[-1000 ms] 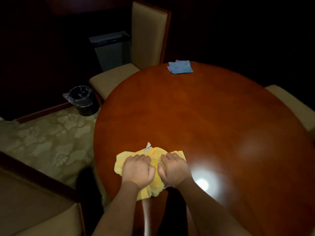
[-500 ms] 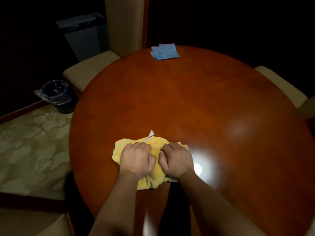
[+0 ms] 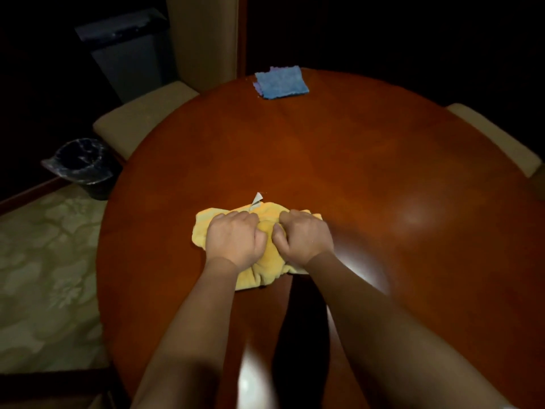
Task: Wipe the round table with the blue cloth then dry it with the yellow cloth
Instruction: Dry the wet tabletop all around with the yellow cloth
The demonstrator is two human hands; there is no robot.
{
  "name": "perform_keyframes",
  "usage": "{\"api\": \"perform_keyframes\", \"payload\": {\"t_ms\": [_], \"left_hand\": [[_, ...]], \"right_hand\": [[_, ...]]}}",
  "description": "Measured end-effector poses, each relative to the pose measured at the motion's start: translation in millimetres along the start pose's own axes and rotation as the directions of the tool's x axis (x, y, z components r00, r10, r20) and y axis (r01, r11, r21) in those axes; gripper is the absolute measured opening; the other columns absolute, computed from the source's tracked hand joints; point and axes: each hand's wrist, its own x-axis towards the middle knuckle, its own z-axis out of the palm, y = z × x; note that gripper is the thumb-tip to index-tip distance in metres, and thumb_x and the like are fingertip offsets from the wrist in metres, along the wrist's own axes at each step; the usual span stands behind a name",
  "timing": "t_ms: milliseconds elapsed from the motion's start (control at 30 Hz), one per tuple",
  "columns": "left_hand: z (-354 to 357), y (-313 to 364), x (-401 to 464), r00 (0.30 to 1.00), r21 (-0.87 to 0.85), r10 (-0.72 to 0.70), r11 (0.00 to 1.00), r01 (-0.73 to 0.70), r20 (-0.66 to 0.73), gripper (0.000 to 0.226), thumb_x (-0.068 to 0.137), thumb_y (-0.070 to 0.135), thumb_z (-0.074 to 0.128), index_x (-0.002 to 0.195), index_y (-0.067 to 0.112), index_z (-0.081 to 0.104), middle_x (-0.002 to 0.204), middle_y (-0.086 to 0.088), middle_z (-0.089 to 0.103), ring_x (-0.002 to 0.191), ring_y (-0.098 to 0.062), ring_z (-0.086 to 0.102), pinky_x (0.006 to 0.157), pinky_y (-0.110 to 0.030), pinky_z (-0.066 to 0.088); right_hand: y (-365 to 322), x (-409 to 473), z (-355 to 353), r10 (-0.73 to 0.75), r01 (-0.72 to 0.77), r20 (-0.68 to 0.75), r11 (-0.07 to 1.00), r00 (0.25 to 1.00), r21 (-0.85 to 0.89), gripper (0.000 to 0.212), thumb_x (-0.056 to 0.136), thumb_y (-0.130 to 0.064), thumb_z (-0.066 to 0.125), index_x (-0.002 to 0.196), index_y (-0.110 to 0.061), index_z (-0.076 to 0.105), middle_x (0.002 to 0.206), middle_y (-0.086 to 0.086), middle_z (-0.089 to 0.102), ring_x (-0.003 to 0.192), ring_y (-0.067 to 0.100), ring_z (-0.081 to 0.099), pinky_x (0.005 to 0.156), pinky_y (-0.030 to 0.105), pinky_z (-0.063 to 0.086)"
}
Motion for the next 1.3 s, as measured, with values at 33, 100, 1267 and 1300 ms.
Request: {"api": "perform_keyframes", "payload": {"t_ms": [33,100,1267,1300], "left_hand": [[-4,2,-2,0.999,0.007,-0.008,1.0,0.008,0.038,0.04,0.075,0.032,0.025,0.063,0.012,0.057,0.06,-0.003,0.058,0.055,-0.023,0.054,0.056,-0.029,0.038],[-10,9,-15,0.995,0.031,-0.037,0.999,0.034,0.097,0.04,0.076,0.034,0.016,0.07,0.016,0.051,0.068,-0.001,0.055,0.062,-0.02,0.049,0.061,-0.03,0.032],[7,-5,-4,0.994,-0.019,-0.081,0.997,0.079,-0.074,0.029,0.072,0.029,0.034,0.053,0.015,0.05,0.049,0.0,0.05,0.044,-0.021,0.049,0.048,-0.026,0.036],[9,-9,7,0.995,-0.012,-0.076,0.997,0.076,-0.071,0.029,0.073,0.029,0.033,0.054,0.015,0.051,0.05,0.0,0.05,0.044,-0.021,0.049,0.048,-0.027,0.036]], "right_hand": [[-1,-2,-2,-0.003,0.003,0.009,1.0,1.0,0.006,0.035,0.082,-0.04,0.033,0.064,-0.015,0.049,0.058,0.002,0.051,0.053,0.022,0.048,0.048,0.024,0.016],[-4,-13,-7,-0.024,0.024,0.044,1.0,0.999,0.001,0.038,0.082,-0.041,0.029,0.067,-0.014,0.051,0.061,0.004,0.053,0.056,0.023,0.049,0.05,0.026,0.02],[0,16,4,-0.135,0.131,0.053,0.989,0.989,0.065,0.034,0.08,-0.037,0.04,0.075,-0.015,0.065,0.061,0.0,0.057,0.052,0.021,0.054,0.052,0.02,0.022],[3,26,7,-0.129,0.126,0.051,0.99,0.99,0.064,0.034,0.08,-0.037,0.04,0.075,-0.015,0.066,0.062,0.0,0.057,0.053,0.021,0.054,0.052,0.02,0.023]]}}
